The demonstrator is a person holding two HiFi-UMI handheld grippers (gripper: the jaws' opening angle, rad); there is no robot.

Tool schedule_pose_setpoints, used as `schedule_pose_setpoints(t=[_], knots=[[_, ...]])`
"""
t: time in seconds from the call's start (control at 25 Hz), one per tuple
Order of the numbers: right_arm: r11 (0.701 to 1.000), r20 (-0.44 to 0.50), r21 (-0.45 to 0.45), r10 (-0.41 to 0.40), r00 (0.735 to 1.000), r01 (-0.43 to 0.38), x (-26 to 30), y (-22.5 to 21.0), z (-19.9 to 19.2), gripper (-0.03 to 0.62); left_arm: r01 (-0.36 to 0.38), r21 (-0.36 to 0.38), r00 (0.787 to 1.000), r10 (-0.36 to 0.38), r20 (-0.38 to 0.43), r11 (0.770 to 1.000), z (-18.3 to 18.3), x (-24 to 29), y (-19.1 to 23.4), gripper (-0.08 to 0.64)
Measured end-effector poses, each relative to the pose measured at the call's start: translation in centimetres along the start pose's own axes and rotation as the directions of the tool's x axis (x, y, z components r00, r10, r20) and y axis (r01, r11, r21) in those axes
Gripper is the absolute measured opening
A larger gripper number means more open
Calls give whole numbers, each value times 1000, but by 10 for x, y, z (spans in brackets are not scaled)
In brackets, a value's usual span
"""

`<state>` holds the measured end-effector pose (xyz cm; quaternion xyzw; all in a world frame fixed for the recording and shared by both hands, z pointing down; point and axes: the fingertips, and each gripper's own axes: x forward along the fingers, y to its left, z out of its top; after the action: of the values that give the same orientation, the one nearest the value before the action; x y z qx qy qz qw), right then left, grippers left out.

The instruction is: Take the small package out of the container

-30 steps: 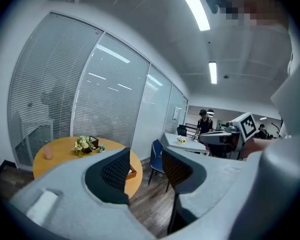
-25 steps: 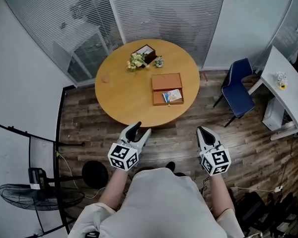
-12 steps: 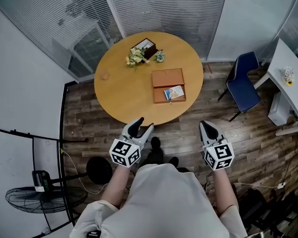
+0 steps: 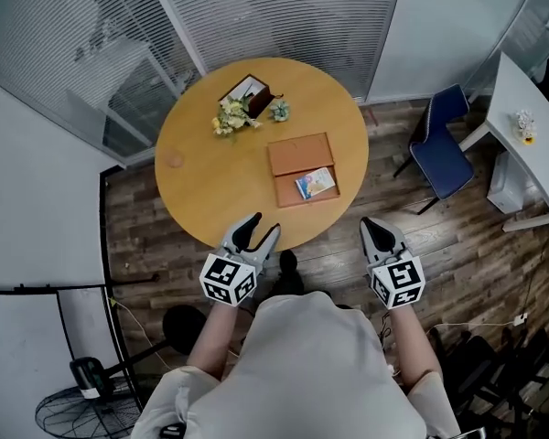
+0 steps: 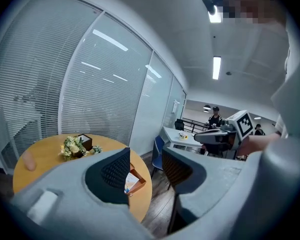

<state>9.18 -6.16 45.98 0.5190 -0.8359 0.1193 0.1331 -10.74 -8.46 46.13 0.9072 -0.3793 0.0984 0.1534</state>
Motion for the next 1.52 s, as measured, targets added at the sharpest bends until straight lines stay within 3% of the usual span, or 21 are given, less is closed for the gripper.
schedule_pose_setpoints(t=[0.4, 0.64, 0.88, 1.24, 1.52], knots=[[998, -60, 14, -67, 996, 68, 74, -21, 12, 2, 121, -8, 989, -121, -86, 993, 2, 63, 67, 192], [990, -104, 68, -113, 988, 120, 112, -28, 1, 2, 182, -32, 973, -185, -141, 983, -13, 94, 104, 192], [983, -138, 88, -147, 979, 160, 114, -33, -7, 2, 211, -44, 959, -215, -182, 977, -27, 104, 112, 192], [990, -184, 61, -112, 977, 125, 129, -49, -20, 2, 187, -69, 953, -198, -228, 980, -48, 125, 121, 192], [998, -209, 63, -4, 978, 18, 157, -76, -31, 2, 95, -128, 954, -126, -270, 987, -66, 155, 116, 192]])
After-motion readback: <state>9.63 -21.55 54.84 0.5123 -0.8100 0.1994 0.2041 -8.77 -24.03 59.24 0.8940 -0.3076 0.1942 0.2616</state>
